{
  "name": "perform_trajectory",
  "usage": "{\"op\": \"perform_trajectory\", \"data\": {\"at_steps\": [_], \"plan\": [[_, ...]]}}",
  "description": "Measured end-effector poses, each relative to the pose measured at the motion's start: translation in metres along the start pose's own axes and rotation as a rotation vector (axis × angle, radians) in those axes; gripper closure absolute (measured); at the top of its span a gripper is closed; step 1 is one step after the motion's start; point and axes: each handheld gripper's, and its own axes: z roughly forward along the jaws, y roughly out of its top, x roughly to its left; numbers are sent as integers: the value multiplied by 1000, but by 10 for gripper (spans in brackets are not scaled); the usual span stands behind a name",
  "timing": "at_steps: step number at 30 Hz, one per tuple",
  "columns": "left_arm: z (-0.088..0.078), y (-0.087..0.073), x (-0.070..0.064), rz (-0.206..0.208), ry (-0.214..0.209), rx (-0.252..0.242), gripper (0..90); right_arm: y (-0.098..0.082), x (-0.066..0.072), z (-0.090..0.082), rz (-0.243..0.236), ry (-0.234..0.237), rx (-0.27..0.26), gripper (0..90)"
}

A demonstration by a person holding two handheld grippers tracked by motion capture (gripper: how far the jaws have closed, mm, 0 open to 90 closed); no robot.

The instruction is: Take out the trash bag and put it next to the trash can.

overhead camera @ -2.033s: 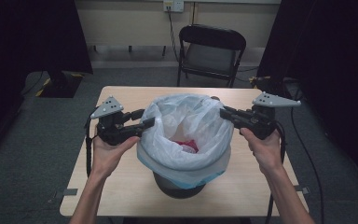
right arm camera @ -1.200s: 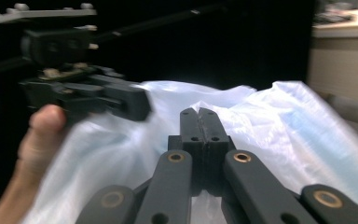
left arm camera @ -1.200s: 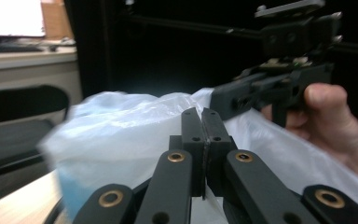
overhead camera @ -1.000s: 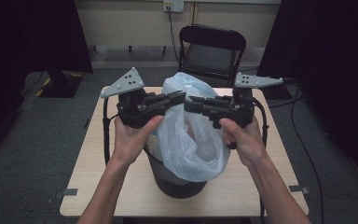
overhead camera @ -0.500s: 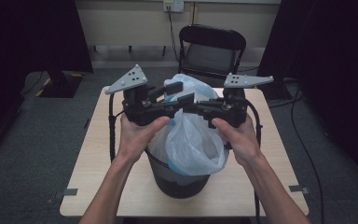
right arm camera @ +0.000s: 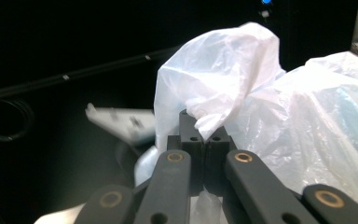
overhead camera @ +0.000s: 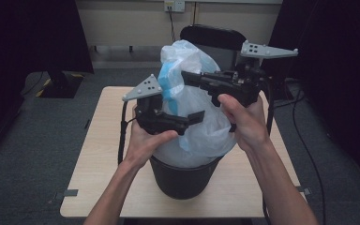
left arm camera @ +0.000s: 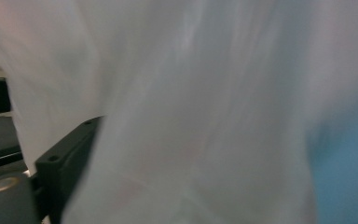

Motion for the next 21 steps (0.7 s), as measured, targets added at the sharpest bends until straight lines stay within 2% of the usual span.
{"op": "perform_trajectory", "data": {"at_steps": [2, 3, 4, 5, 7, 8, 9, 11, 12, 14, 16, 18, 19, 20, 21], "plan": [[0, 0, -1, 14, 8, 7, 394, 2, 3, -1, -12, -2, -6, 896], [-1, 0, -2, 23, -14, 13, 394, 2, 3, -1, -12, -2, -6, 896], [-2, 0, -2, 26, -31, 20, 637, 2, 1, -3, -6, 8, -9, 886], [-4, 1, -2, 43, -25, 27, 734, 1, 0, -5, -11, 19, -6, 829], [-7, 1, 0, 37, -45, 24, 853, -2, -1, -11, -13, -5, -14, 589], [-8, 1, 1, 22, -46, 12, 871, -3, -1, -14, -24, -37, -8, 473], [-9, 2, 3, 17, -48, 3, 871, -3, -1, -14, -24, -37, -8, 473], [-12, 6, 8, -3, -72, -23, 877, -5, -2, -20, -40, -105, 8, 299], [-14, 9, 10, -8, -79, -36, 878, -6, -2, -23, -53, -141, 21, 245], [-19, 15, 11, -9, -88, -58, 878, -12, -5, -31, -75, -167, 47, 164], [-24, 28, 7, 12, -100, -75, 878, -19, -8, -32, -85, -158, 89, 121], [-25, 37, 1, 37, -100, -75, 878, -26, -11, -29, -81, -129, 124, 122], [-25, 37, 1, 37, -100, -75, 878, -26, -11, -29, -81, -129, 124, 122], [-25, 44, -4, 53, -115, -81, 878, -32, -12, -25, -81, -93, 151, 120], [-25, 44, -4, 53, -115, -81, 879, -34, -12, -22, -85, -85, 165, 119]]}}
